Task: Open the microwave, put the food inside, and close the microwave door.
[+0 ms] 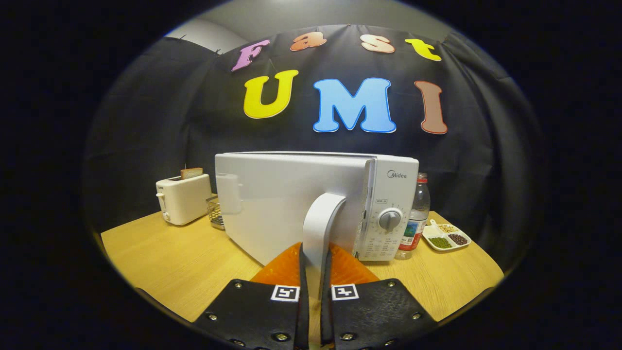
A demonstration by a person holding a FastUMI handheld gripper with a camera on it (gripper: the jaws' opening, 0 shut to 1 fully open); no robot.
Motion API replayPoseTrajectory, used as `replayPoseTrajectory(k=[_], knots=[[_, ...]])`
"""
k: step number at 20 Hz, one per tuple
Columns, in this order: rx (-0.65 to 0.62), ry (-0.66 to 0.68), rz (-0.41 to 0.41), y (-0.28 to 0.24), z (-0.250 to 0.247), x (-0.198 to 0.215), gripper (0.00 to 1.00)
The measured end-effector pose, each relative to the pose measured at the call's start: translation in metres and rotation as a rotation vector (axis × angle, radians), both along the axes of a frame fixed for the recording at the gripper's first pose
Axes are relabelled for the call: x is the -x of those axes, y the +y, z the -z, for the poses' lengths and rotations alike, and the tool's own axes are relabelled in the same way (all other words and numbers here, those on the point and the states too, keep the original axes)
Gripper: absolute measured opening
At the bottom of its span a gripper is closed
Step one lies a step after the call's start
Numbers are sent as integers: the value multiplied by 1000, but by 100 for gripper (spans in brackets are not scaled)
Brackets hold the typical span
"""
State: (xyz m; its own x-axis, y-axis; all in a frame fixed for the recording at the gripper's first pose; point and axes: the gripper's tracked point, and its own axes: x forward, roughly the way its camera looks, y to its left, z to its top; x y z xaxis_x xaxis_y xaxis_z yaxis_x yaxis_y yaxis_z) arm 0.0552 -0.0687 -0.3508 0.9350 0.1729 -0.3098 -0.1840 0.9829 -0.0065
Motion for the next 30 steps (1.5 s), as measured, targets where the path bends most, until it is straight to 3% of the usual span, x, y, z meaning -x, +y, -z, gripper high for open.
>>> replayPoseTrajectory(k=[15,26,28,30], knots=[[-41,-2,-169,140,-1,107,13],[55,-89,85,207,2,125,13],[85,-107,83,227,4,132,13],[87,-143,25,251,0,146,13]])
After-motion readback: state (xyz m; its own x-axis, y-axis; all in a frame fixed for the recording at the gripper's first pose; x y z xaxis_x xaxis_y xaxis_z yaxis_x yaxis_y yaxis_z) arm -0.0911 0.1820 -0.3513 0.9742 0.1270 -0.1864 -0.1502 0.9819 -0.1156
